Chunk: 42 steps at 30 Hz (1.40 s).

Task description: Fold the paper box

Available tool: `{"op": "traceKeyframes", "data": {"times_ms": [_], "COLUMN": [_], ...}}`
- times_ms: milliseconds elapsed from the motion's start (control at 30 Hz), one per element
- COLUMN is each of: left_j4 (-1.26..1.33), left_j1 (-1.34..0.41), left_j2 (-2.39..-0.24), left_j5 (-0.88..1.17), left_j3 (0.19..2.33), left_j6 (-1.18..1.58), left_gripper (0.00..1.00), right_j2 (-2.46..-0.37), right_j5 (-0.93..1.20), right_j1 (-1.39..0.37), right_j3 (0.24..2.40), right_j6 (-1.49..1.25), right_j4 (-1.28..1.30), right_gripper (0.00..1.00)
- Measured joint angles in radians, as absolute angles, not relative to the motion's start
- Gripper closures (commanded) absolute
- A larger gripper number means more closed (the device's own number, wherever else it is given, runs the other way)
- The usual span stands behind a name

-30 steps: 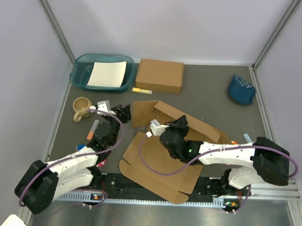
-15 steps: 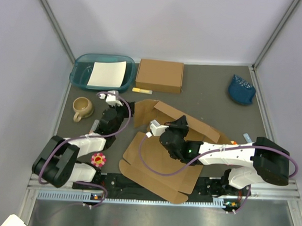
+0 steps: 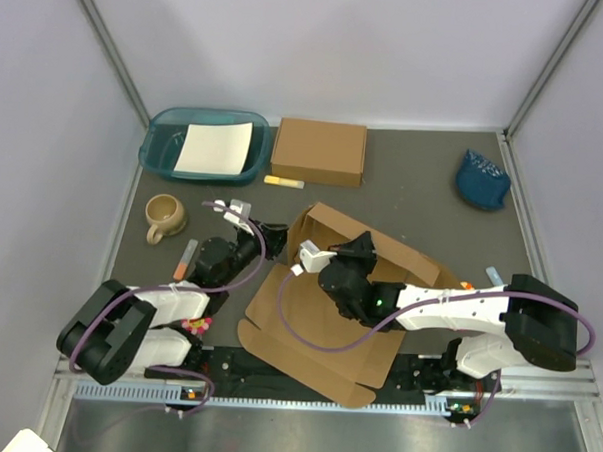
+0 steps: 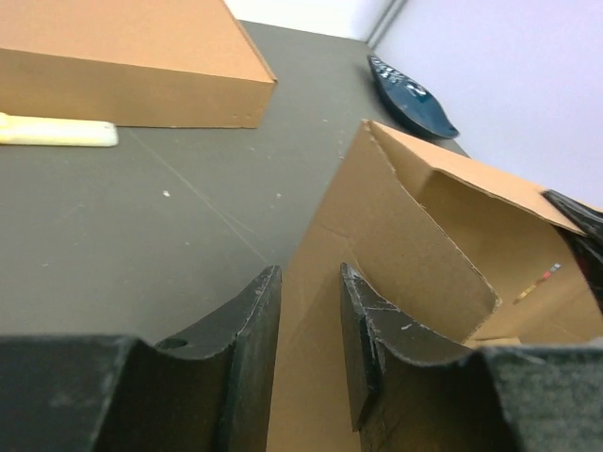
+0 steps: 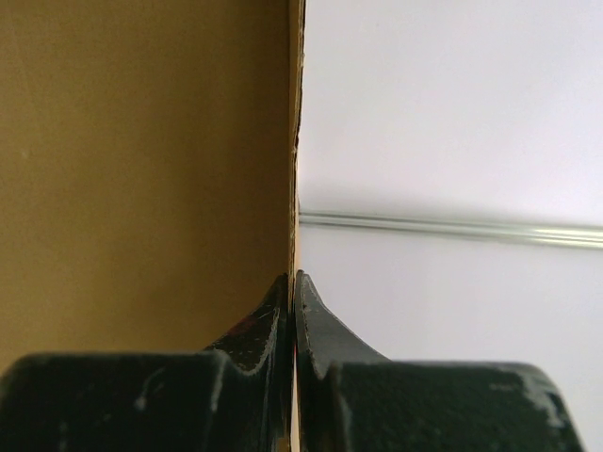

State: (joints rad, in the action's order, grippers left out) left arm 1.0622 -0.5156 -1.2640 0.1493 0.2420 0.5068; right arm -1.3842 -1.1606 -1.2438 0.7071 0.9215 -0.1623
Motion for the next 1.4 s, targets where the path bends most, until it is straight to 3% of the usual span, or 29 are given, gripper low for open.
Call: {"op": "traceKeyframes", "data": {"times_ms": [700, 1400], "left_j4": [1.255, 1.31], "left_j1": [-0.635, -0.646], "left_j2": [-1.329, -1.609], "left_j5": [0.177, 0.152], "left_j3": [0.155, 0.213], "left_j6": [0.464, 0.428], "left_gripper": [0.42, 0.29], "right_j2": [-1.389, -1.393], "right_j5": [-1.179, -1.19], "right_j1": [-1.261, -1.269], "right_j3": [0.707, 0.709], "right_j6": [0.92, 0.904], "right_j4": [-0.16, -0.146], "right_gripper": [1.0, 1.0]}}
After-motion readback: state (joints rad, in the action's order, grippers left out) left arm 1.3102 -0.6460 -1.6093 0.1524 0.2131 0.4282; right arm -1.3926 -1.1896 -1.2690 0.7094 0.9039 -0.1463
